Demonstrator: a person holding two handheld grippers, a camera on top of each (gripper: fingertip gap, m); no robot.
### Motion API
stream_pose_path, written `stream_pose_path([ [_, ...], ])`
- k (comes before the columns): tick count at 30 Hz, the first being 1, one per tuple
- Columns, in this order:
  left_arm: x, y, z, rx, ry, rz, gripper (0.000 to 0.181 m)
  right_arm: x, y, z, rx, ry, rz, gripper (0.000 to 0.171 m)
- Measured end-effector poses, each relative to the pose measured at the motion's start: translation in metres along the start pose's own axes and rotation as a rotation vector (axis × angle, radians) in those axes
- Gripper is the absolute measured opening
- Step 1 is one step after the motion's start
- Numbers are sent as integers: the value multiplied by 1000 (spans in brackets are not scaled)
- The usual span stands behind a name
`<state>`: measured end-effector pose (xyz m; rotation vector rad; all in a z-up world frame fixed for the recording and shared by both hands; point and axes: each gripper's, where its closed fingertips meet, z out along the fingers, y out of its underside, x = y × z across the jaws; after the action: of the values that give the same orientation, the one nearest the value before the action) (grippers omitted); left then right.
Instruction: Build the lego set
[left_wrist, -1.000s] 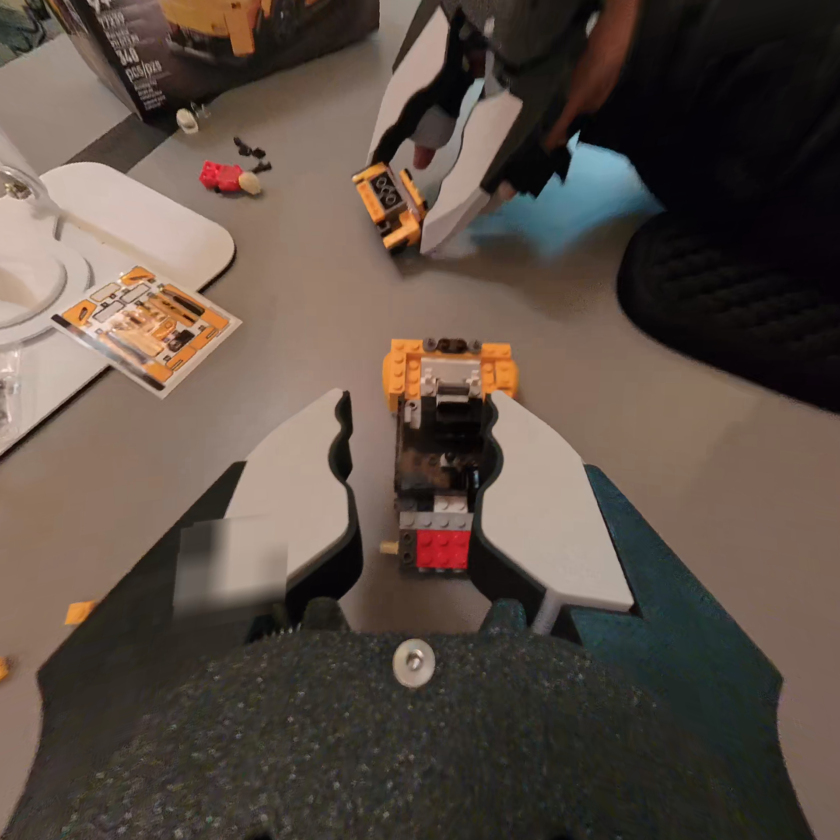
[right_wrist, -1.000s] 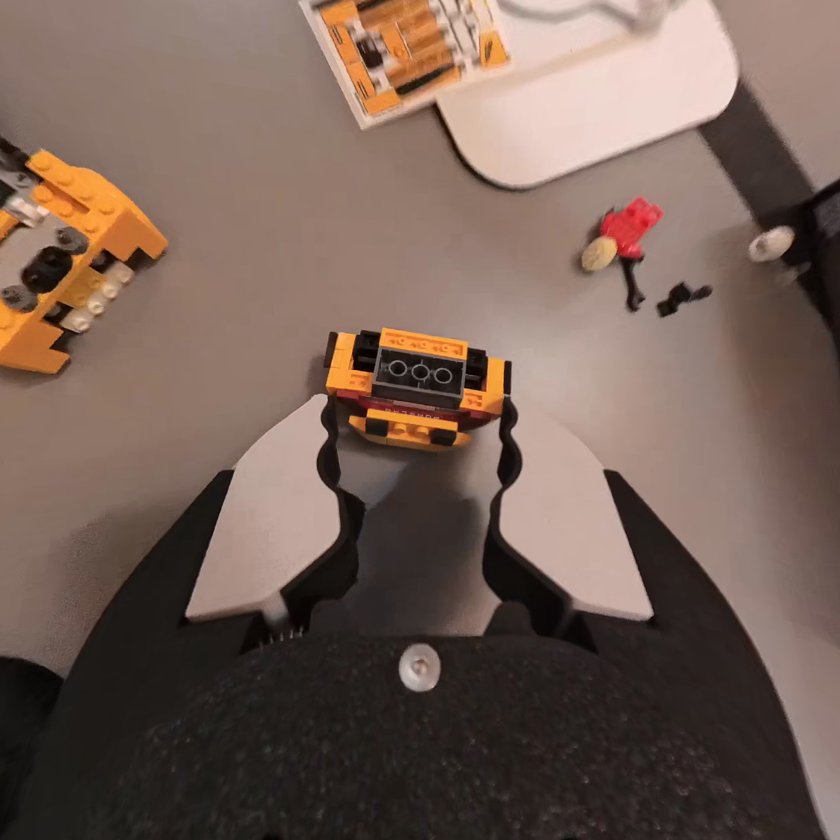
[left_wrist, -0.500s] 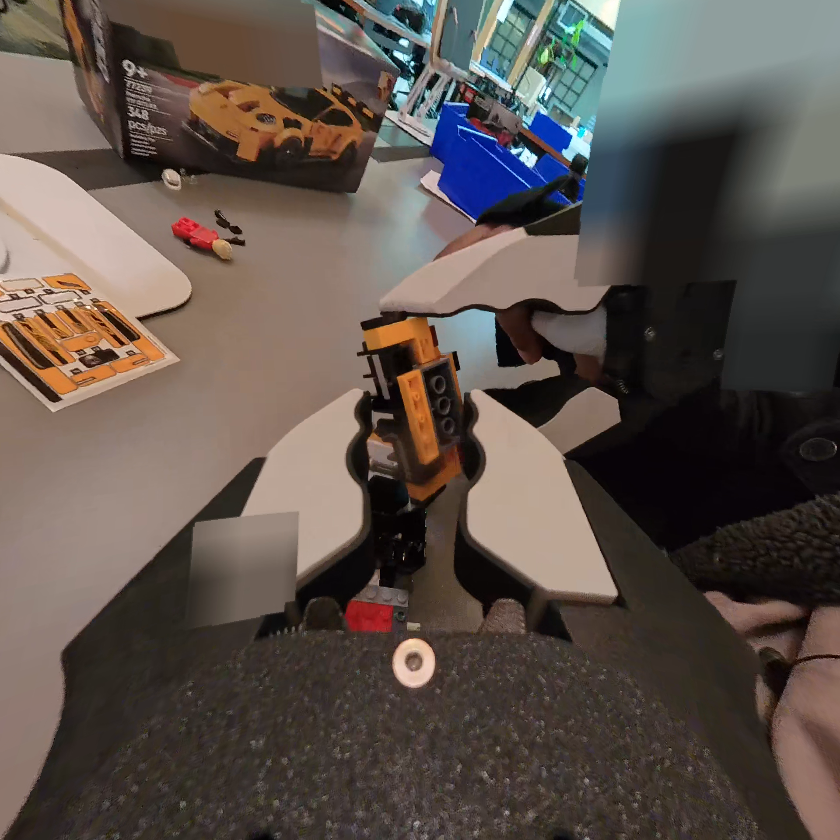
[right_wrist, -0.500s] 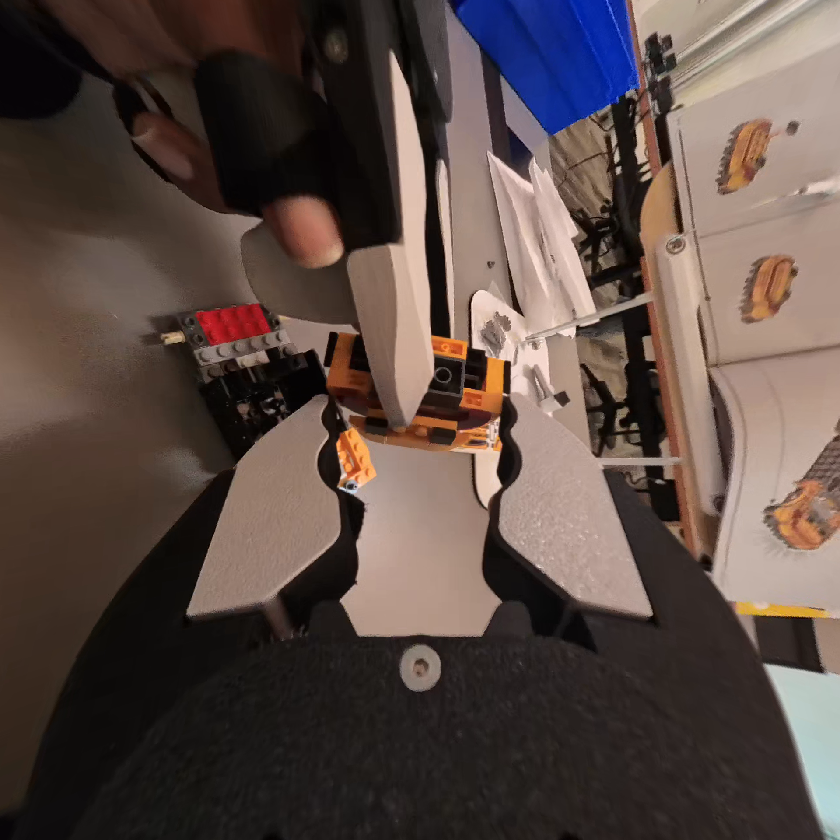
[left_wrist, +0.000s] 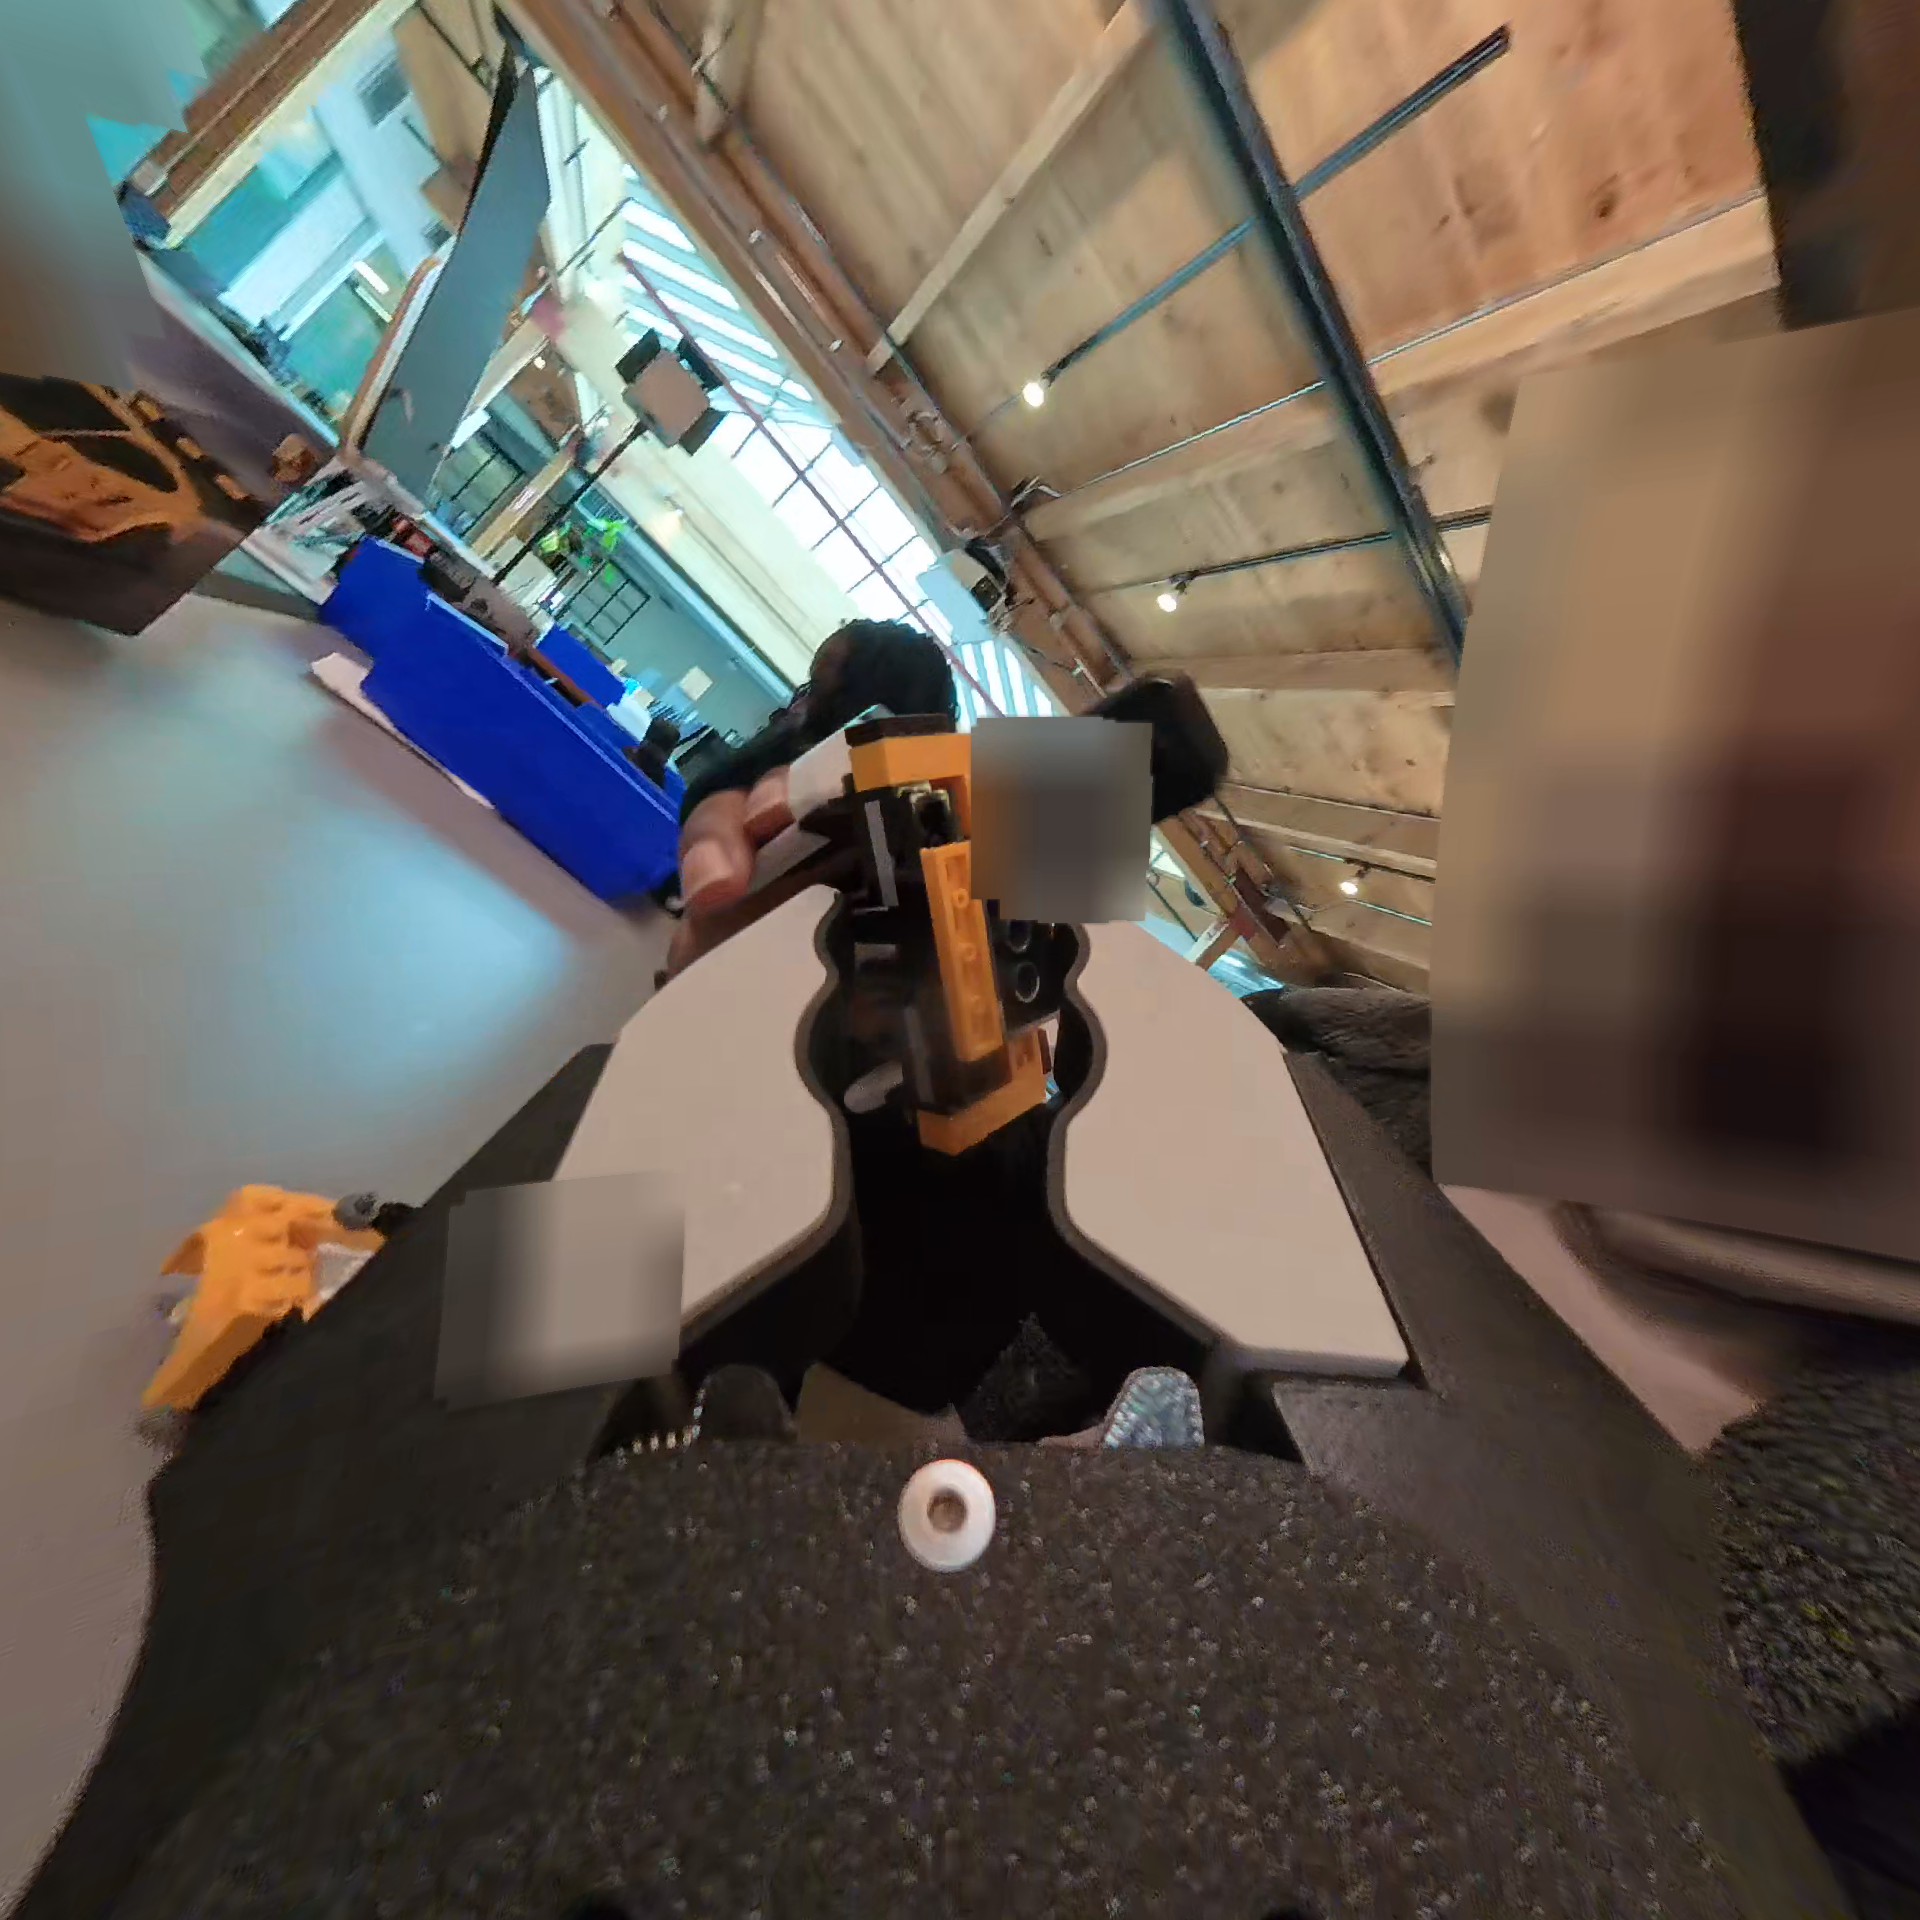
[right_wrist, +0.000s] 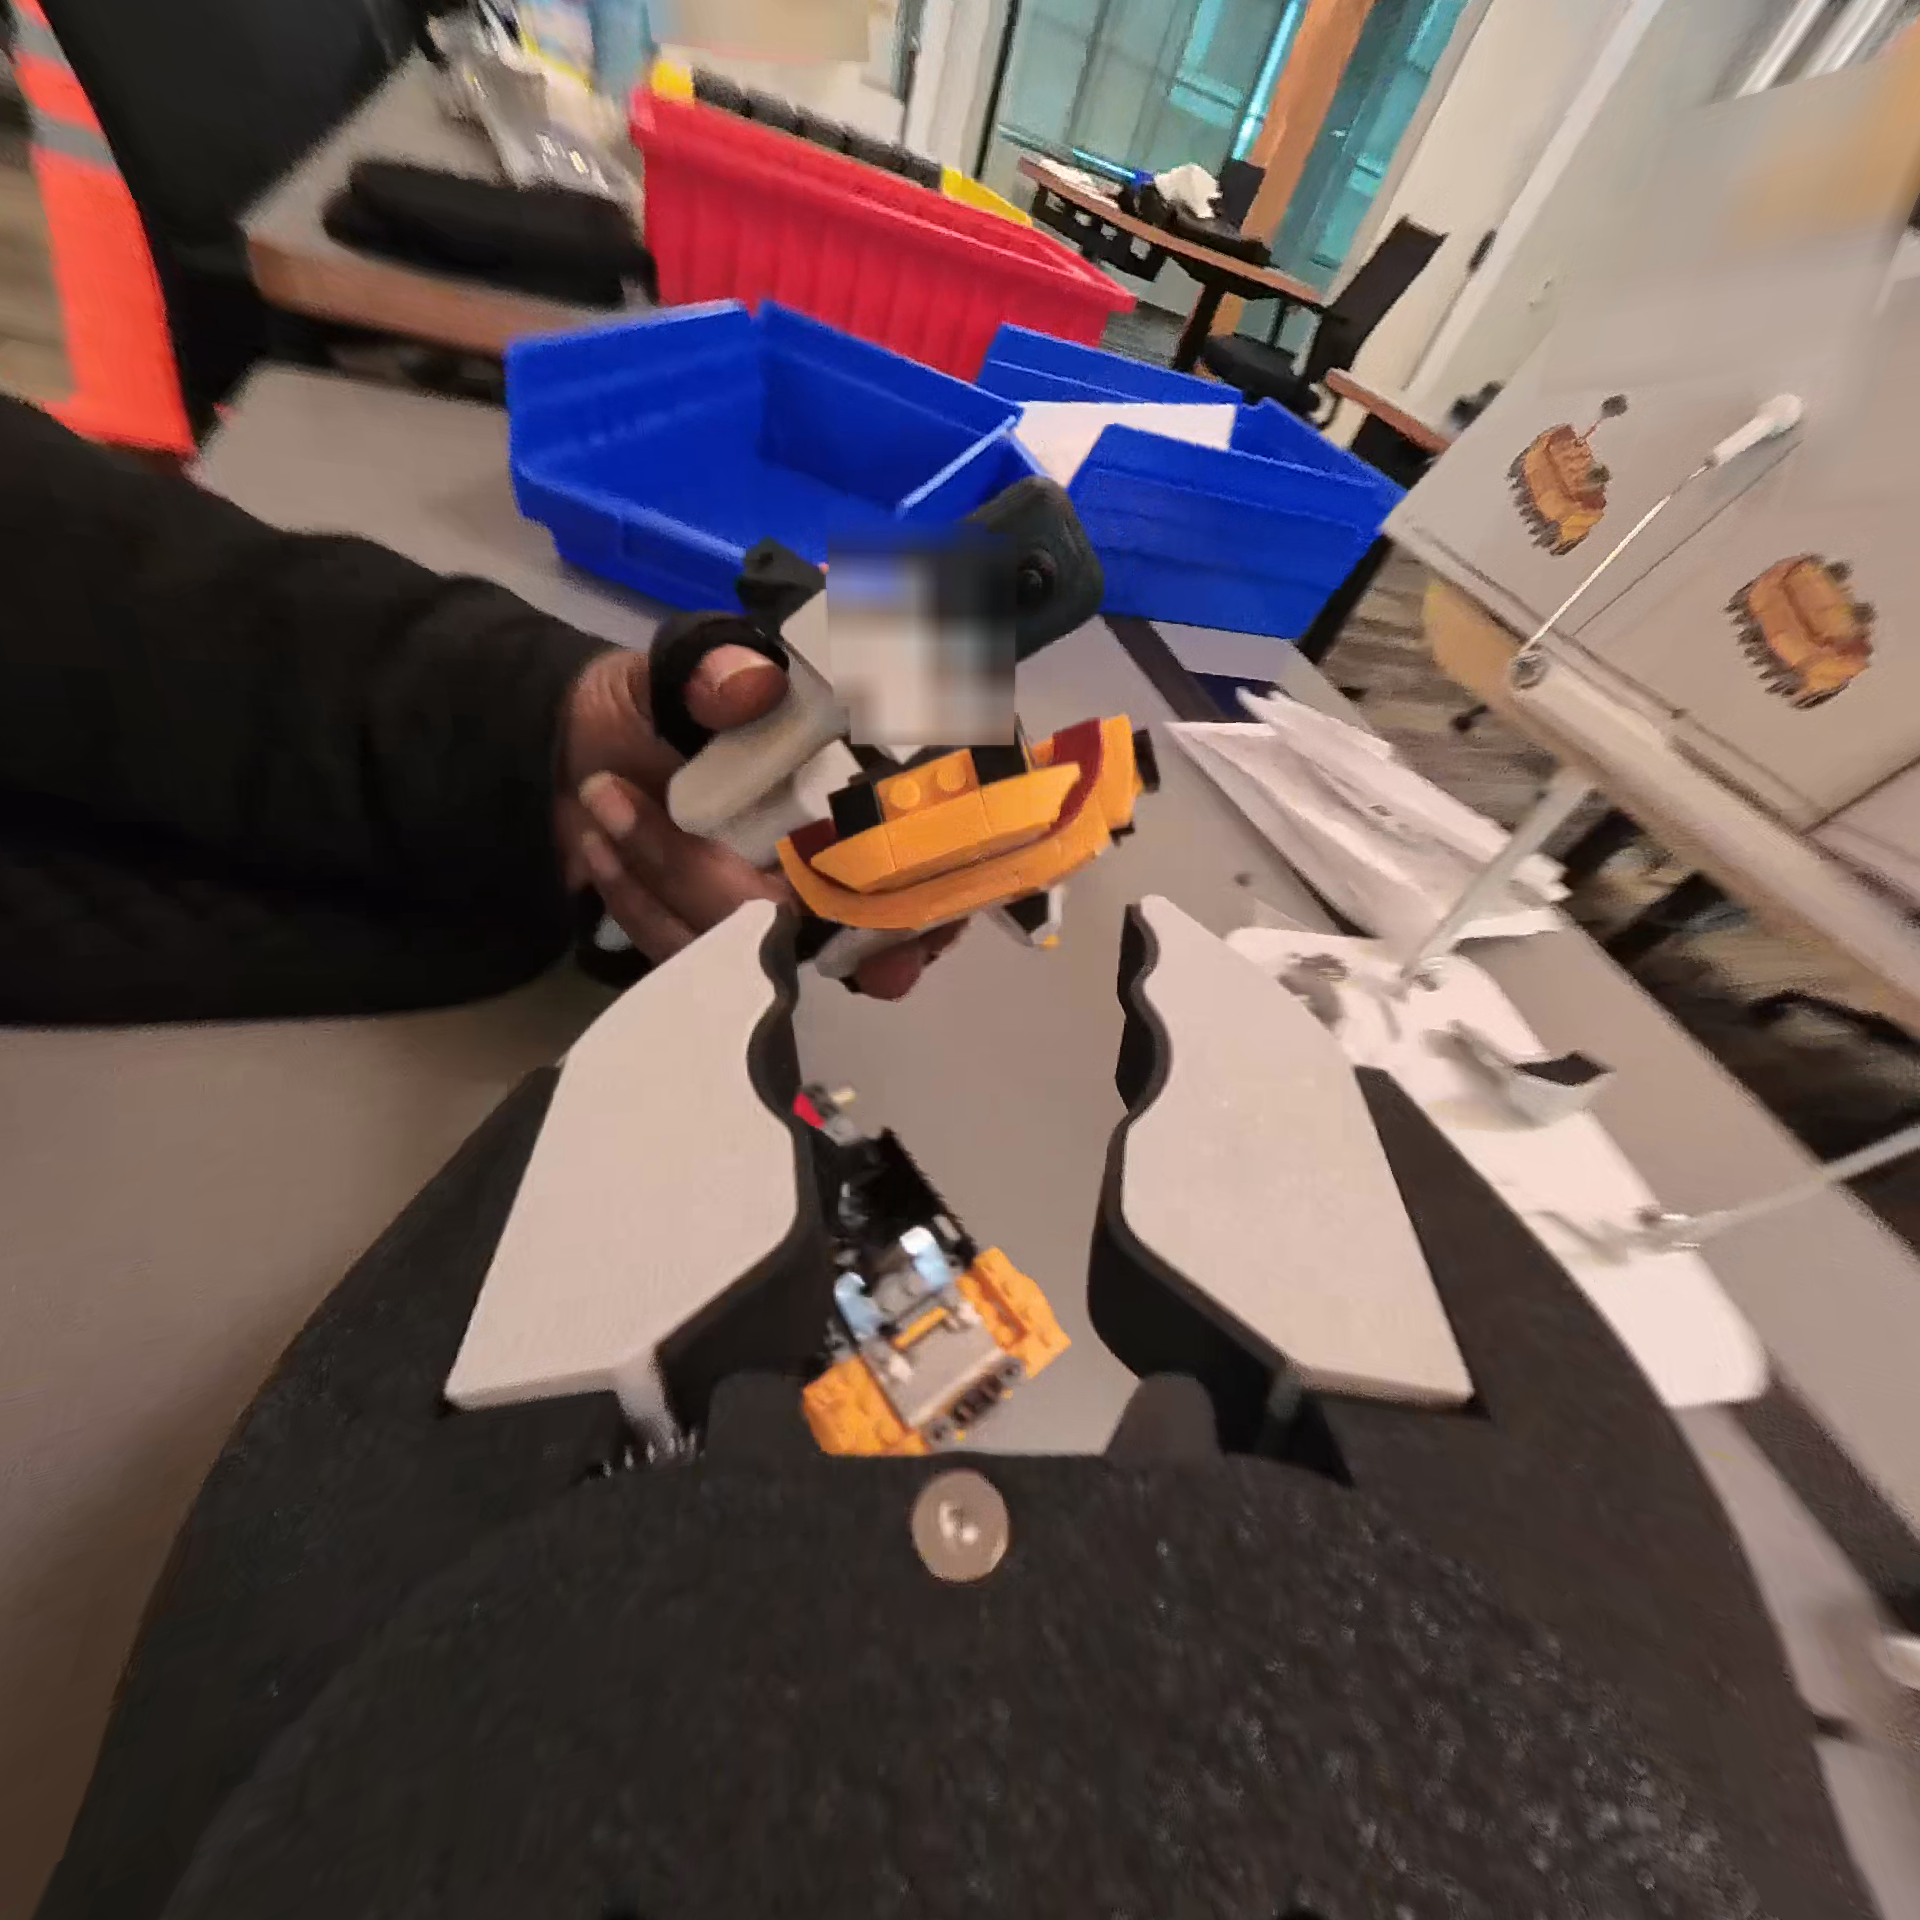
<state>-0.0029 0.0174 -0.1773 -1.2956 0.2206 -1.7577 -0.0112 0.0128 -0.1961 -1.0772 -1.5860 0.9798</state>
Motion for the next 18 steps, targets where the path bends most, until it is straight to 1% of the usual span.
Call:
stream_pose_path([
  [2,1,0,0,-5,-12,48,35,-1,-3,0,28,-46,114,57],
  [4,-1,2,0,-37,-71,140,35,-3,-9,-3,70,-109,237,55],
  [6,-8,6,0,-108,-186,314,35,-3,-14,-6,100,-174,372,55],
  [8,-19,11,-2,-210,-336,544,36,2,-13,-6,105,-177,460,54],
  [10,-27,15,-4,-308,-467,769,36,5,-9,-5,83,-168,492,54],
  [12,-29,16,-4,-361,-536,922,36,4,-3,-2,42,-163,505,51],
  [14,-30,19,-3,-404,-574,1015,36,1,6,1,-7,-164,503,46],
  [15,-32,20,-4,-432,-595,1059,36,-1,7,1,-9,-179,501,38],
  [16,-33,21,-4,-452,-607,1095,36,0,9,2,-16,-171,494,34],
  [18,-33,23,-4,-470,-615,1135,36,-1,10,1,-24,-168,460,30],
])
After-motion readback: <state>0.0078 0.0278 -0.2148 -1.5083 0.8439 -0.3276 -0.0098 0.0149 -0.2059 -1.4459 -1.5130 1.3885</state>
